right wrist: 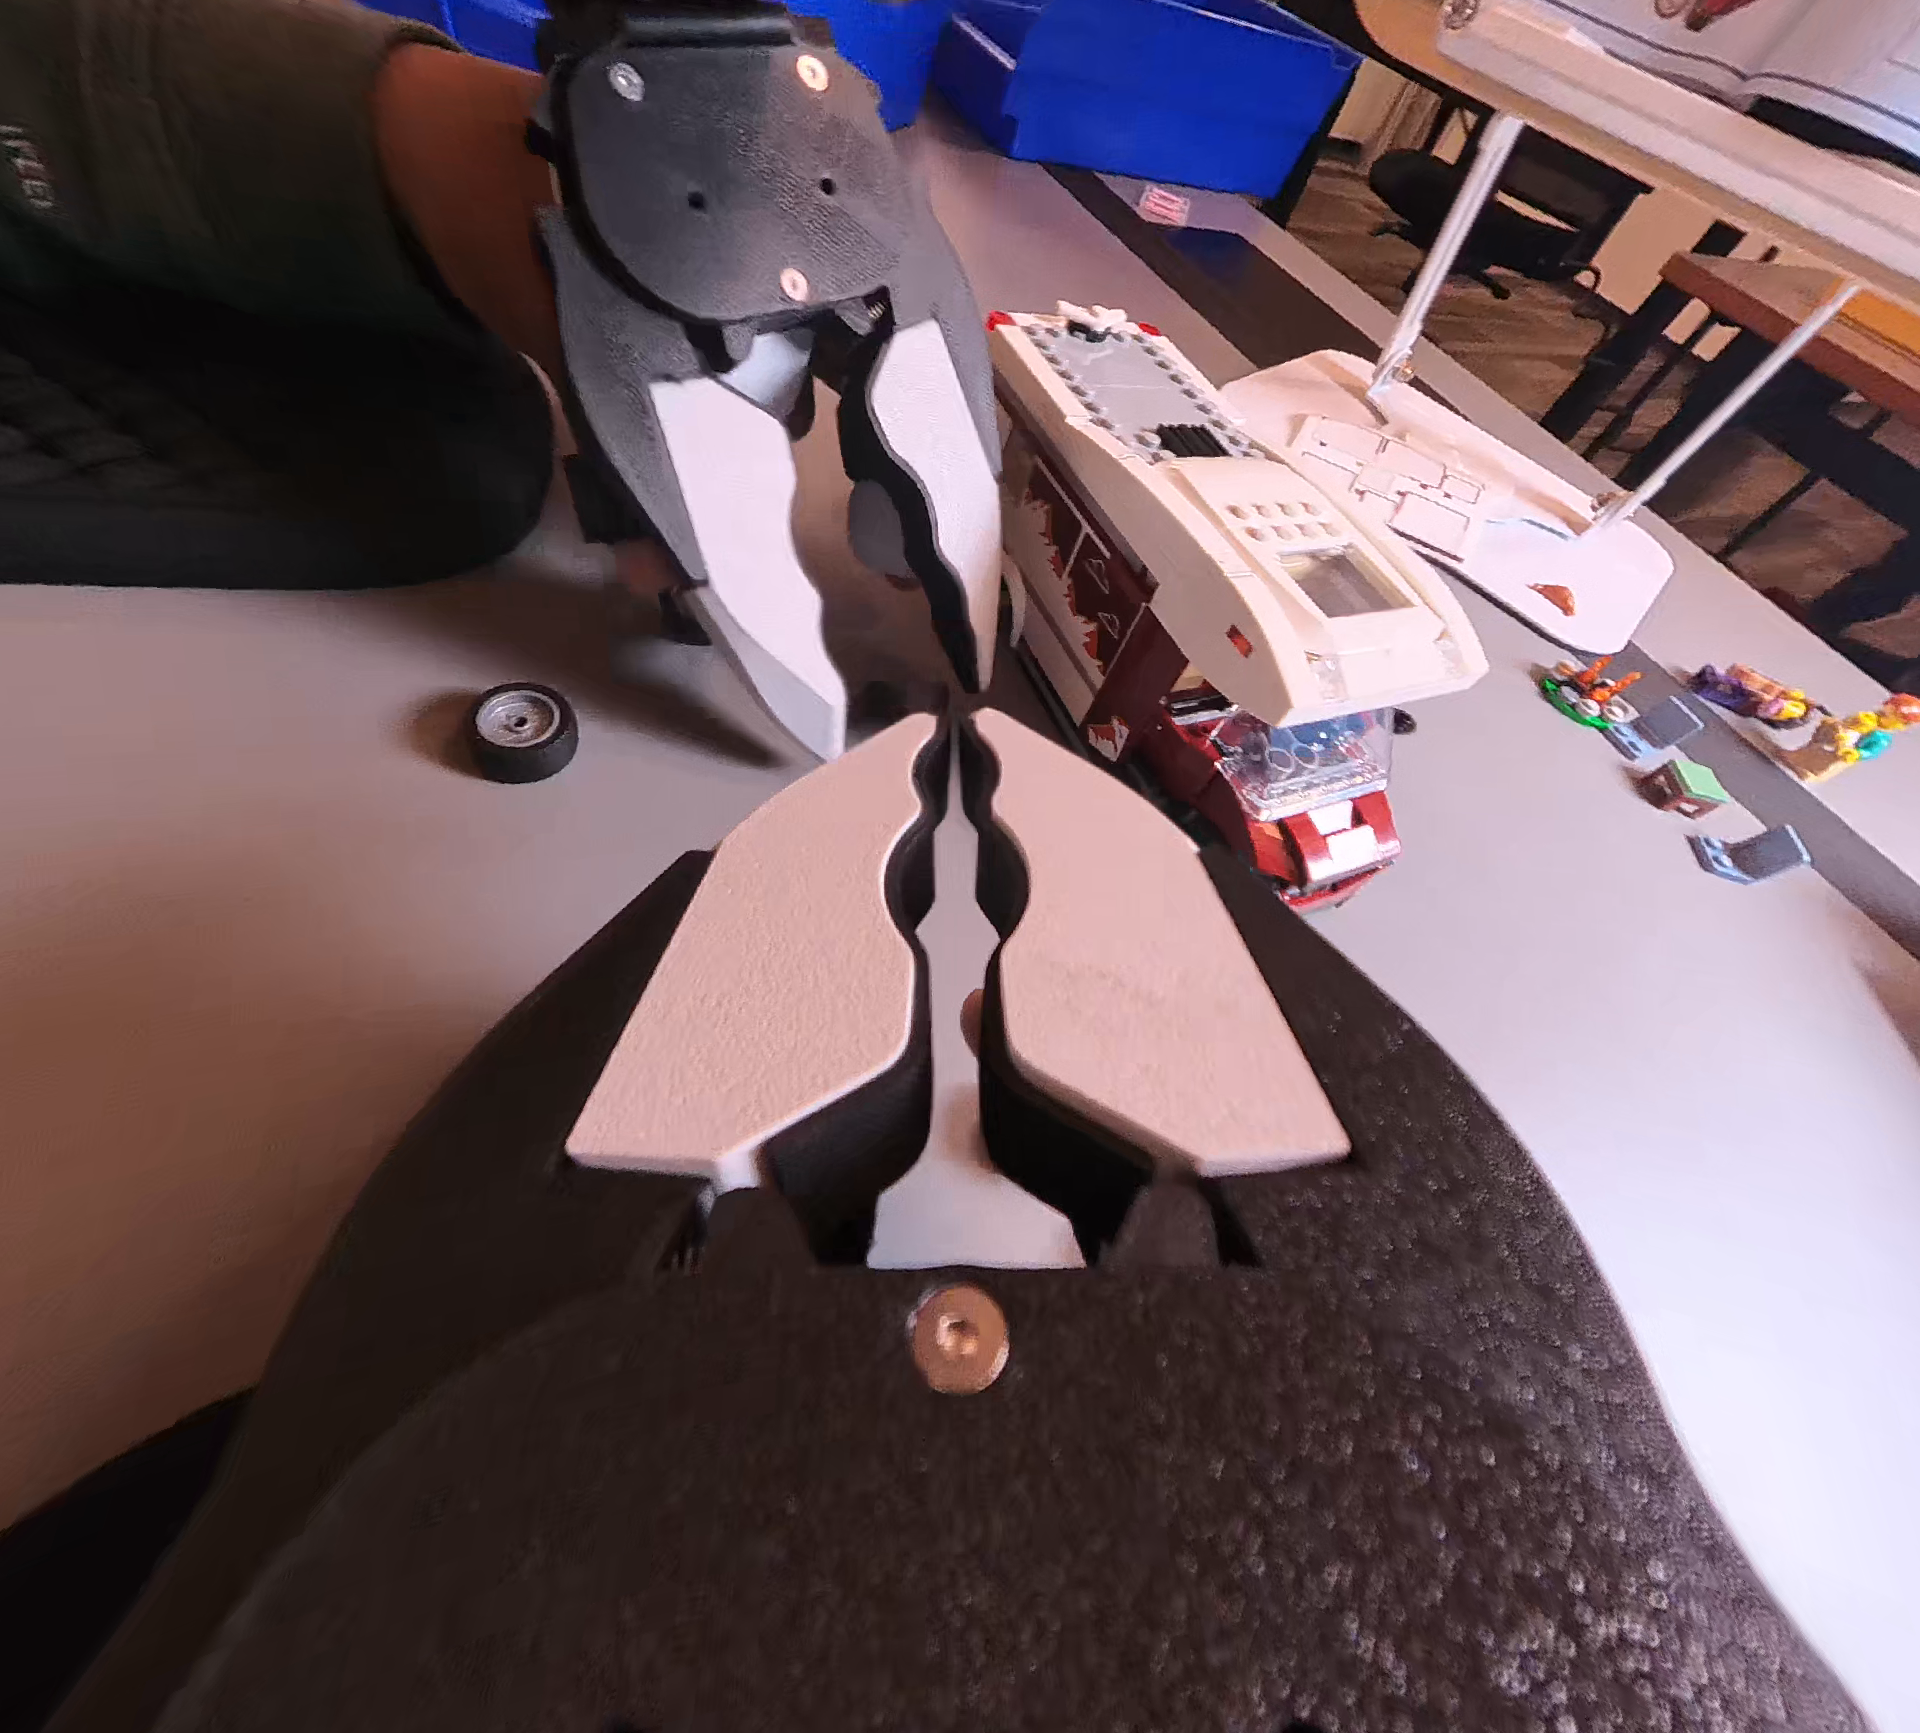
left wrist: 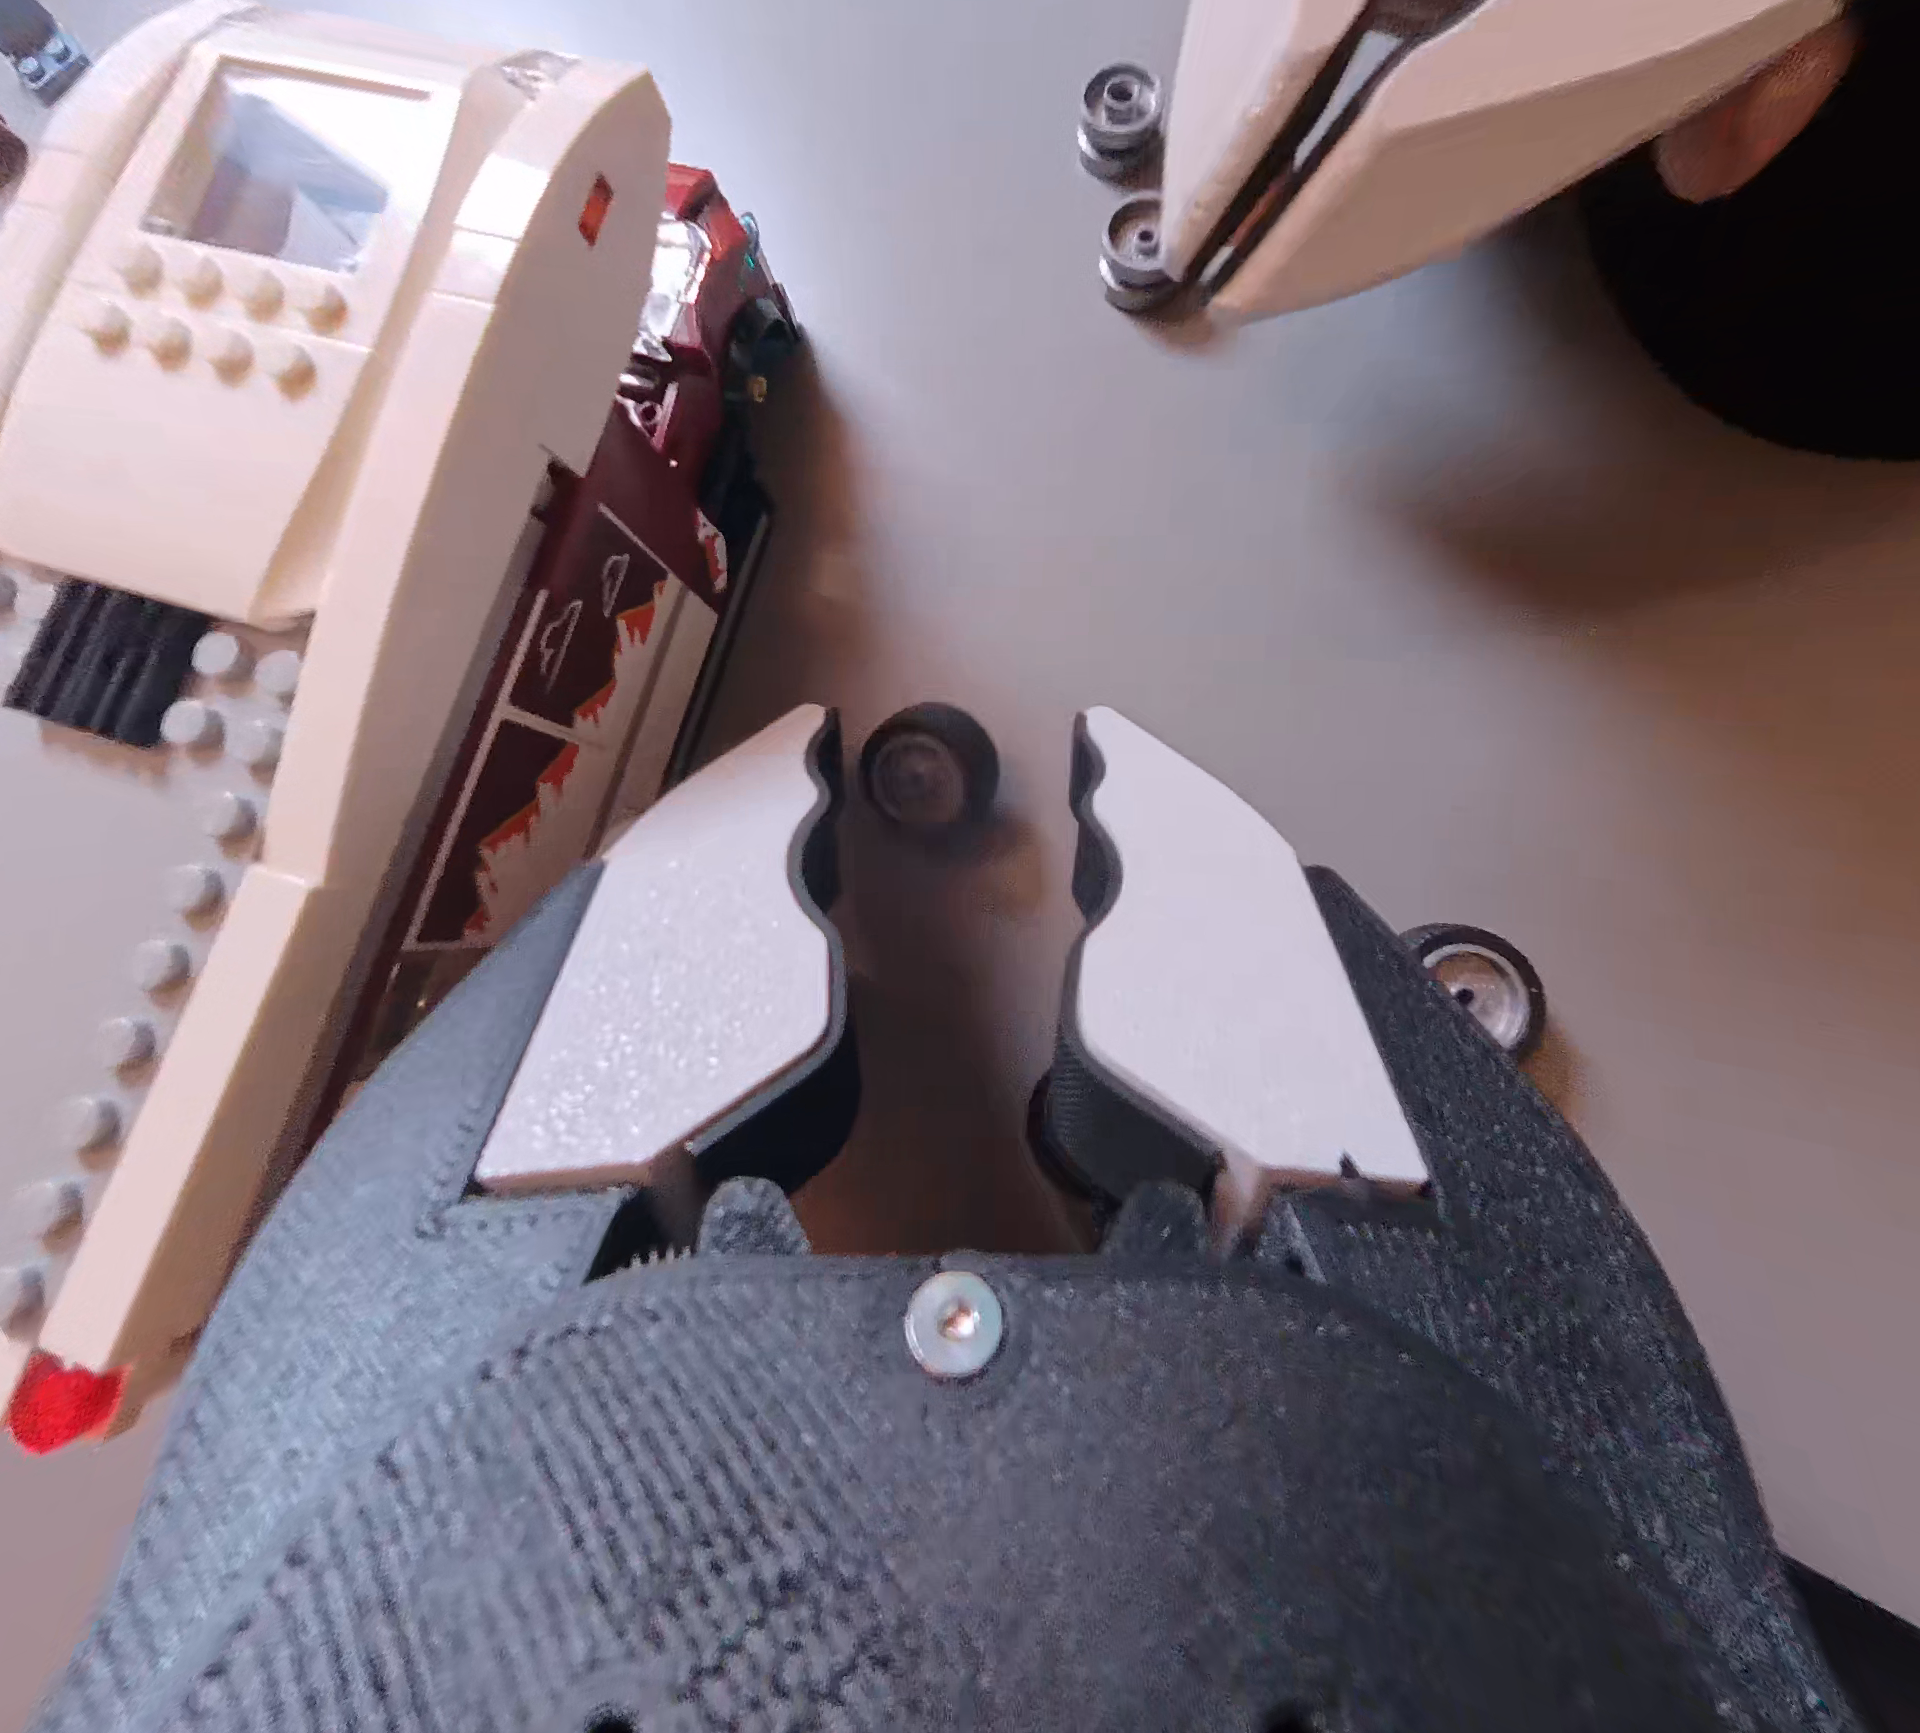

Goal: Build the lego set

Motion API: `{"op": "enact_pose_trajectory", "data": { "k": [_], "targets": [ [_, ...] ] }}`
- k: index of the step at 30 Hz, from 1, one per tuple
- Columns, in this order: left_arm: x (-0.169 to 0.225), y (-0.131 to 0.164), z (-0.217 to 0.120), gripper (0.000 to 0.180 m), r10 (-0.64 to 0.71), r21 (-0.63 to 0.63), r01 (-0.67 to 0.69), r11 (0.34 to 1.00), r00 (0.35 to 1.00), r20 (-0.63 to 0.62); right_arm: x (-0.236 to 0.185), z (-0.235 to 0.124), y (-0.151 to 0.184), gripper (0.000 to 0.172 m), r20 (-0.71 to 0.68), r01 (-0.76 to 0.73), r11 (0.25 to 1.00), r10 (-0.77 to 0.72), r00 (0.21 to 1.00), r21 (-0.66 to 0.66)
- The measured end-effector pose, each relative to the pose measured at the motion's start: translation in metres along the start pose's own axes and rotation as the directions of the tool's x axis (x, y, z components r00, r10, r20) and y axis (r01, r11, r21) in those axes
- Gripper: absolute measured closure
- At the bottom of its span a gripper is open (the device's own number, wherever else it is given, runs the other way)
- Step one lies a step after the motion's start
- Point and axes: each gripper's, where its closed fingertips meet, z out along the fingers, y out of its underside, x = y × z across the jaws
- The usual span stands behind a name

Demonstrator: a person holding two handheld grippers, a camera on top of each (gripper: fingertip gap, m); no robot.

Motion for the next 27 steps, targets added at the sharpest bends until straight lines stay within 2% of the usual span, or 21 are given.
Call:
{"op": "enact_pose_trajectory", "data": {
  "k": [4,7,10,12,16,19,21,22,24,27],
  "targets": [
    [-0.011,-0.005,-0.034,0.135,-0.037,0.131,0.031,0.991,0.998,0.044,0.004,-0.001,0.002,0.168,-0.004,-0.034,0.999,0.034,0.999,0.007],
    [-0.027,0.014,-0.064,0.138,-0.046,0.134,0.032,0.990,0.993,0.107,-0.002,0.003,0.009,0.167,0.025,-0.022,0.999,0.023,0.999,-0.028],
    [-0.029,0.033,-0.086,0.140,-0.064,0.138,0.051,0.989,0.994,0.088,-0.005,0.008,0.015,0.161,0.037,-0.004,0.997,0.007,0.999,-0.076],
    [-0.024,0.041,-0.092,0.143,-0.049,0.141,0.042,0.989,0.998,0.048,-0.010,0.014,0.018,0.152,0.076,0.011,0.990,0.000,0.997,-0.140],
    [-0.003,0.052,-0.080,0.145,0.012,0.103,-0.006,0.995,0.998,-0.058,-0.016,0.032,0.025,0.139,0.164,0.086,0.945,-0.035,0.986,-0.315],
    [0.012,0.050,-0.065,0.144,0.056,0.074,-0.048,0.996,0.993,-0.103,-0.016,0.049,0.035,0.133,0.228,0.088,0.880,0.024,0.973,-0.467],
    [0.018,0.050,-0.056,0.142,0.085,0.042,-0.081,0.996,0.991,-0.106,-0.016,0.058,0.041,0.134,0.252,0.098,0.838,0.049,0.967,-0.537],
    [0.021,0.049,-0.052,0.142,0.089,0.033,-0.086,0.996,0.990,-0.113,-0.015,0.062,0.045,0.141,0.257,0.109,0.816,0.050,0.965,-0.568],
    [0.024,0.049,-0.046,0.144,0.091,0.015,-0.090,0.996,0.990,-0.109,-0.016,0.064,0.047,0.148,0.273,0.116,0.805,0.059,0.960,-0.582],
    [0.026,0.050,-0.040,0.153,0.108,0.004,-0.108,0.994,0.990,-0.085,-0.009,0.049,0.031,0.148,0.270,0.062,0.848,0.097,0.958,-0.526]
  ]
}}
